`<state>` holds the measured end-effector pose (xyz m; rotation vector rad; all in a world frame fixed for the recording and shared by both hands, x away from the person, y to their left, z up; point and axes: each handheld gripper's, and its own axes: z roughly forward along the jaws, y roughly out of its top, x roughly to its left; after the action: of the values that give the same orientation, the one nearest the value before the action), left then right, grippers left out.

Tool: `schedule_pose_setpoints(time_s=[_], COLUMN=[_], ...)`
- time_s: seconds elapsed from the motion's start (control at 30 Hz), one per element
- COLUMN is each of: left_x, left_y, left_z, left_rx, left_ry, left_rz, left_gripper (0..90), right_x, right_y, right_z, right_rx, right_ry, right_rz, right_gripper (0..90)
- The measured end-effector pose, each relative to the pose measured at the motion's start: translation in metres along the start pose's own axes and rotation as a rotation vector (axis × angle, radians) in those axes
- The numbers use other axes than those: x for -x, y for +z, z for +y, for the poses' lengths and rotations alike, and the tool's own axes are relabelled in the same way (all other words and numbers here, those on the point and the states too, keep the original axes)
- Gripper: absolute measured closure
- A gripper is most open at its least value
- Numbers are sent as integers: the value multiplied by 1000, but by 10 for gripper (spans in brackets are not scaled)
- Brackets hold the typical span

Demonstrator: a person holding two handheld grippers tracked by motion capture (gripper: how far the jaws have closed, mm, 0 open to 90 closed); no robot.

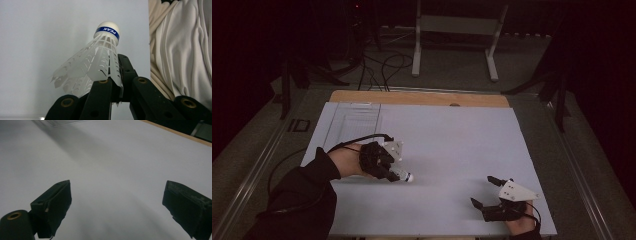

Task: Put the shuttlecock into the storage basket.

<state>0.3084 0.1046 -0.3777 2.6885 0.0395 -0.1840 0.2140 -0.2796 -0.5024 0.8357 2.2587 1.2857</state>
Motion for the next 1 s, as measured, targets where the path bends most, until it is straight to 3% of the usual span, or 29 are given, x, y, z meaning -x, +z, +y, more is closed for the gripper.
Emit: schedule_pose_setpoints(time_s=[0.67,1.0], left_x=[-1,-4], left_y=[-30,-42], left_z=[1,-6], left_rx=[14,23], left_ry=[-2,-25], left_rz=[37,61], left_gripper=[900,900], right_x=[0,0], right_y=[0,0], right_z=[0,0], right_rx=[6,4], right_ry=[6,3], right_rz=[3,1], right_gripper=[85,85])
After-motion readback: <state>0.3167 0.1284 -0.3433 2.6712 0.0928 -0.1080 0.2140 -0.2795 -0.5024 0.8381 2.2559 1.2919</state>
